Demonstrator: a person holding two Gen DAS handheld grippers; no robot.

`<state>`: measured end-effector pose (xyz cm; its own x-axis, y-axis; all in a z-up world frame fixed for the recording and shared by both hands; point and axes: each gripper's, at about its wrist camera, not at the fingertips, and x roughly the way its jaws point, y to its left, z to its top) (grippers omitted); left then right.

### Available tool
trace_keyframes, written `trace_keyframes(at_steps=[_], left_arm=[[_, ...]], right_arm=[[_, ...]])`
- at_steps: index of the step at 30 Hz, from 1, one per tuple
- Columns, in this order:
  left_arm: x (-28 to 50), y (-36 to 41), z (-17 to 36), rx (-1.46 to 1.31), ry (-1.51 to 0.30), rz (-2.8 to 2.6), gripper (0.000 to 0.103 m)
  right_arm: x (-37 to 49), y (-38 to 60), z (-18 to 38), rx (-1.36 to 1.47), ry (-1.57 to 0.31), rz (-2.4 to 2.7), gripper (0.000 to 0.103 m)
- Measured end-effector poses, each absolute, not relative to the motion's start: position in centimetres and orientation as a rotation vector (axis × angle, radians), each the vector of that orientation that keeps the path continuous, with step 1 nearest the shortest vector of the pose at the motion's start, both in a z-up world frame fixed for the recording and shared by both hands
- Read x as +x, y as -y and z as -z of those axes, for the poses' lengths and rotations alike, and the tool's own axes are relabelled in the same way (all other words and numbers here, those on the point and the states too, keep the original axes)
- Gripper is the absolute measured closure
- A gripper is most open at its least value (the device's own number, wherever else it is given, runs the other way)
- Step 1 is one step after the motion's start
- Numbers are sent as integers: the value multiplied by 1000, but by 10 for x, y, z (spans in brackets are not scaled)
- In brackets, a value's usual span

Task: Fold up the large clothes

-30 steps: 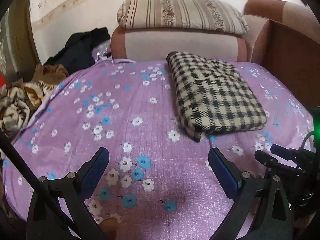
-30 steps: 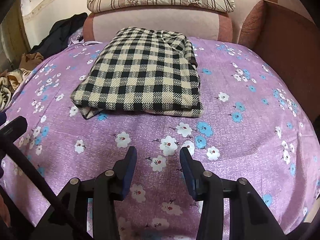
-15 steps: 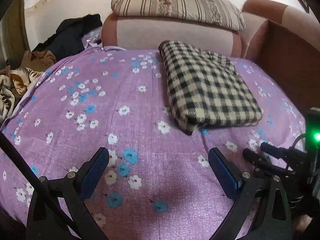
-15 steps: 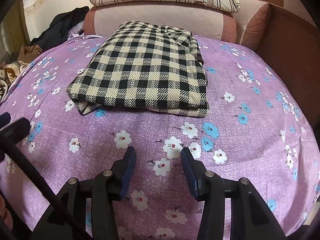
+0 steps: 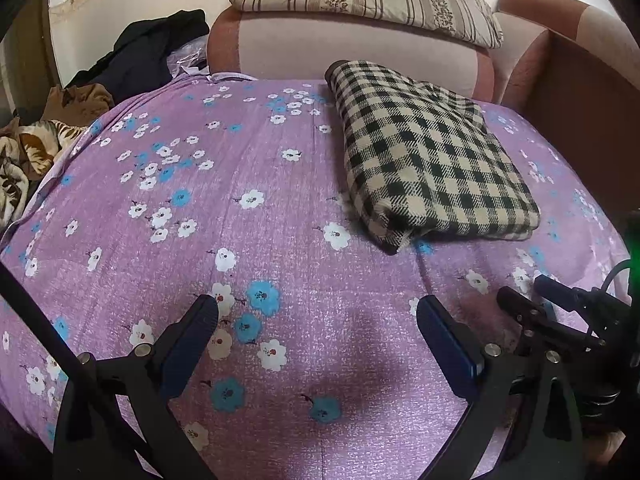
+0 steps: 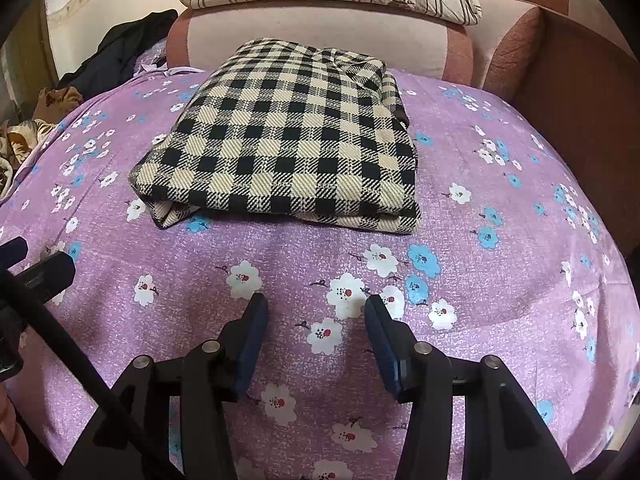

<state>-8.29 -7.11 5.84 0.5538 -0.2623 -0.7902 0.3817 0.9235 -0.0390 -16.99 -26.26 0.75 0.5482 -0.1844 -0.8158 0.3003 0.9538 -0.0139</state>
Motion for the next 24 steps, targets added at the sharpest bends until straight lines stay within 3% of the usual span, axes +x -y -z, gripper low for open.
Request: trace_keyframes(at_steps=[24], left_arm=[[-82,73,-52,156,-924,374,4]], right_arm=[[-168,264,-5,129,-968,303,40]])
